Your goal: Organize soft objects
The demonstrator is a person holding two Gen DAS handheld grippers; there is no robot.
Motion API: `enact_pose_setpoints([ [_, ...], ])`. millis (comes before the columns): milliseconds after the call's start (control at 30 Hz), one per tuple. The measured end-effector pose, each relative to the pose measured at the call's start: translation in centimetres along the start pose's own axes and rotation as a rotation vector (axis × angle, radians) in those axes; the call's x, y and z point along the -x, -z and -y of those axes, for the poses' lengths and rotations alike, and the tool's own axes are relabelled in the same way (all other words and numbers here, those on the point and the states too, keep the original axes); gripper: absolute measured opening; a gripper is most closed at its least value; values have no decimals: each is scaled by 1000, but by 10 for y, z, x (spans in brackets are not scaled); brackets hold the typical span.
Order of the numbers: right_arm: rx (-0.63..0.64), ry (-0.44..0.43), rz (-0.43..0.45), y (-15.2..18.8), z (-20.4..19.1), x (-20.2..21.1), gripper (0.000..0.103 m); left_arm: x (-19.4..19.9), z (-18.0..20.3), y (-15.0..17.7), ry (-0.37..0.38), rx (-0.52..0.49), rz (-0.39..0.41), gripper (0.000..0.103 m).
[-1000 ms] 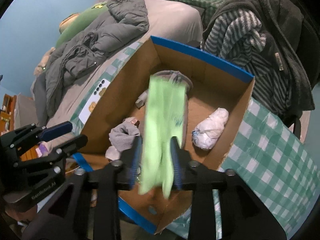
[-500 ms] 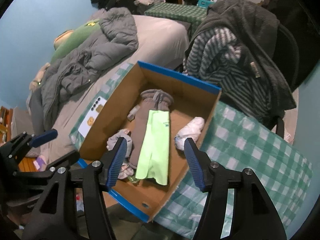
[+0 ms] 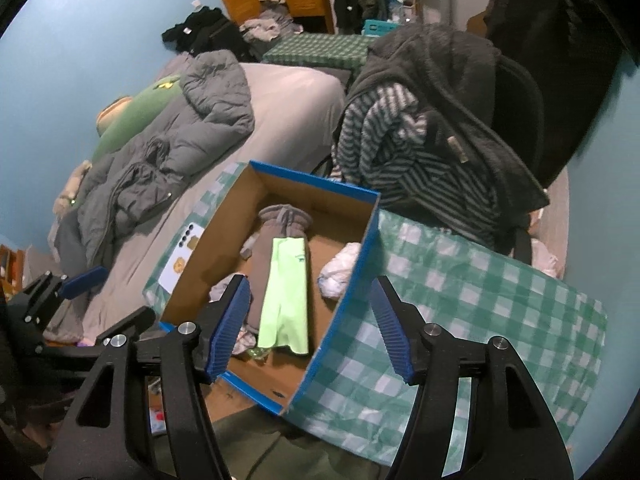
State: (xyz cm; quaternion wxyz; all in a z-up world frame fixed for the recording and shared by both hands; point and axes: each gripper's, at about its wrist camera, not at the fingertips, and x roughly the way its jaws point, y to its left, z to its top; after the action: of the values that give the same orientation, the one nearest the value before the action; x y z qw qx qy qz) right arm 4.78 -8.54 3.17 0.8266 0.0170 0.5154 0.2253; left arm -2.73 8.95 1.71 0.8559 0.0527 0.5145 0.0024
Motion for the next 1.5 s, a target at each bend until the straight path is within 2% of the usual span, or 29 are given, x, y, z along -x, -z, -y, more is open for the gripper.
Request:
enact_pose_setpoints([
  [567,-59,26,1,16,27,23,63,6,23,0,-2,-27,0,78],
  [1500,-56,23,-5,20,43,28,64,5,49,-10,-15,-26,-2,78],
])
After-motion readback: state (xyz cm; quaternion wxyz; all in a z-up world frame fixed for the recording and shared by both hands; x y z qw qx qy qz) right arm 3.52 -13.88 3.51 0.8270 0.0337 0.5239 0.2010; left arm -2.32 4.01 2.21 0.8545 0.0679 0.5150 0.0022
